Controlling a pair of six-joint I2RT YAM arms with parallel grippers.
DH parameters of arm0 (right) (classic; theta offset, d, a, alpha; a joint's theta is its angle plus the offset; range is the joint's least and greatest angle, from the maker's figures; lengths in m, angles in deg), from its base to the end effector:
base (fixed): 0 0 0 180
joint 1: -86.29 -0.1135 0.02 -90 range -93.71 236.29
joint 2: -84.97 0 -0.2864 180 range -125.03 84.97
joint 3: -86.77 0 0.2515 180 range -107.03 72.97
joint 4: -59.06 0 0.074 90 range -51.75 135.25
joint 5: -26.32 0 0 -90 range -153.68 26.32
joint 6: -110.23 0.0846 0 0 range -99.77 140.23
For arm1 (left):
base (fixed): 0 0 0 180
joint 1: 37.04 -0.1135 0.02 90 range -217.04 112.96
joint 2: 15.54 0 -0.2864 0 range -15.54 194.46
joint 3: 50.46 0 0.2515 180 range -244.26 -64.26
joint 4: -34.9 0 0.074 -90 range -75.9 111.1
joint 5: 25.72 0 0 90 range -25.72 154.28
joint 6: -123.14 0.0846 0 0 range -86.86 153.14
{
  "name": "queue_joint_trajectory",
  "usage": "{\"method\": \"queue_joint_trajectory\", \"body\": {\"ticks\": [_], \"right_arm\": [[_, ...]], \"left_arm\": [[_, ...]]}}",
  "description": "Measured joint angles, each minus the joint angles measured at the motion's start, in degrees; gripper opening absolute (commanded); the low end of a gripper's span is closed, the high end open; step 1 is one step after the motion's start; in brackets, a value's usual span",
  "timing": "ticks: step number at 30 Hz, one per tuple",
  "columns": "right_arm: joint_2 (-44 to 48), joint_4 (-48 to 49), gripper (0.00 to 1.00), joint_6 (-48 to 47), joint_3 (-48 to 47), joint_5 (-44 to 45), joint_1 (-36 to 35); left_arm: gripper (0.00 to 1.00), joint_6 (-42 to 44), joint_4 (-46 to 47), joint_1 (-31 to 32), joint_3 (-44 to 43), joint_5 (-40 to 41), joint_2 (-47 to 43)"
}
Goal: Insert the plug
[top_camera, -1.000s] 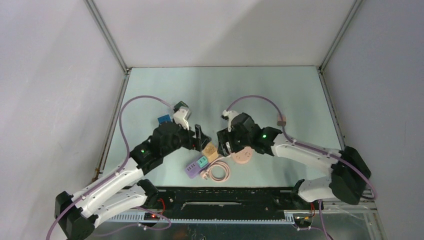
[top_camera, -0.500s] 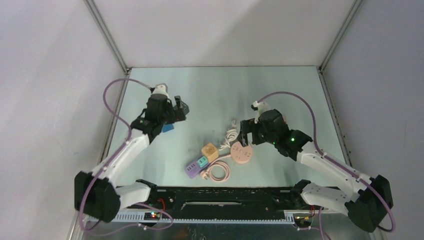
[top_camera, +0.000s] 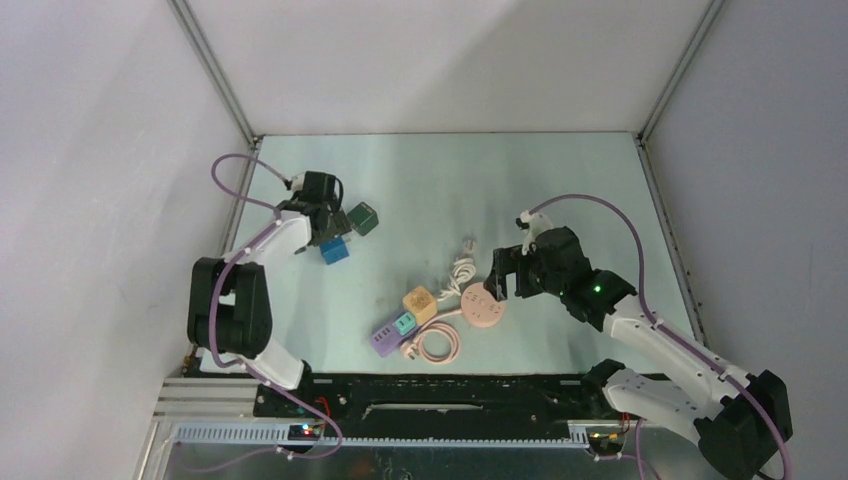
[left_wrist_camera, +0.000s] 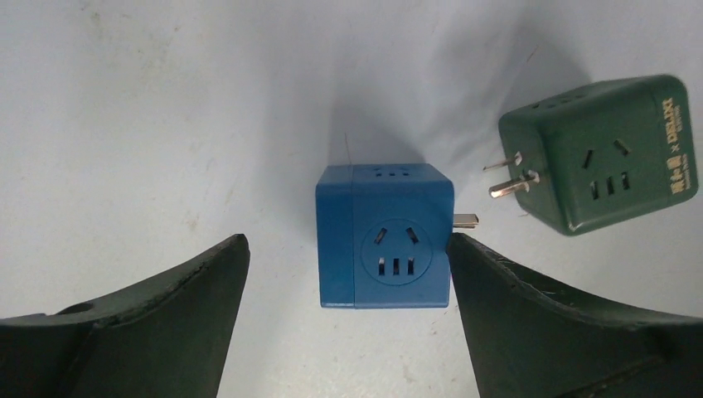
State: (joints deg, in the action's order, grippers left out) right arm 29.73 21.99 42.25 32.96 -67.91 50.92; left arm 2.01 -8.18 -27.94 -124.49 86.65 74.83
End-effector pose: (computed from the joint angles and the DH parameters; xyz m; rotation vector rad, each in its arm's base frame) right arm 0.1856 0.1394 0.2439 -0.3100 2.2945 0.6111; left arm 0.3414 -0.0221 0.1981 -0.6110 2.4309 0.2294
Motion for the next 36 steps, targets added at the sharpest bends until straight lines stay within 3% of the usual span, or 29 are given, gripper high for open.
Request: {"method": "queue_joint_trajectory", "body": {"ticks": [9, 12, 19, 31, 36], "right_arm": [[-1.0, 0.2, 0.95, 0.0, 1.6, -2.9, 0.0], [-1.1, 0.3, 0.95, 0.0, 1.6, -3.5, 0.0], [-2.1, 0.7, 0.95, 0.0, 1.6, -4.2, -0.2], [-1.6, 0.7, 0.95, 0.4, 1.6, -4.2, -0.6], [-0.9, 0.7, 0.95, 0.5, 1.6, -4.5, -0.6]], "left_arm": [[0.95, 0.1, 2.8, -0.8, -1.6, -2.6, 3.0], [0.9, 0.1, 5.2, -0.9, -0.5, -4.2, 2.8], [0.67, 0.1, 6.7, -0.9, 1.1, -6.7, 2.9], [0.11, 0.8, 8.8, -0.9, 3.0, -8.2, 1.4], [0.09, 3.4, 6.6, 0.1, 3.6, -10.0, -1.7]]}}
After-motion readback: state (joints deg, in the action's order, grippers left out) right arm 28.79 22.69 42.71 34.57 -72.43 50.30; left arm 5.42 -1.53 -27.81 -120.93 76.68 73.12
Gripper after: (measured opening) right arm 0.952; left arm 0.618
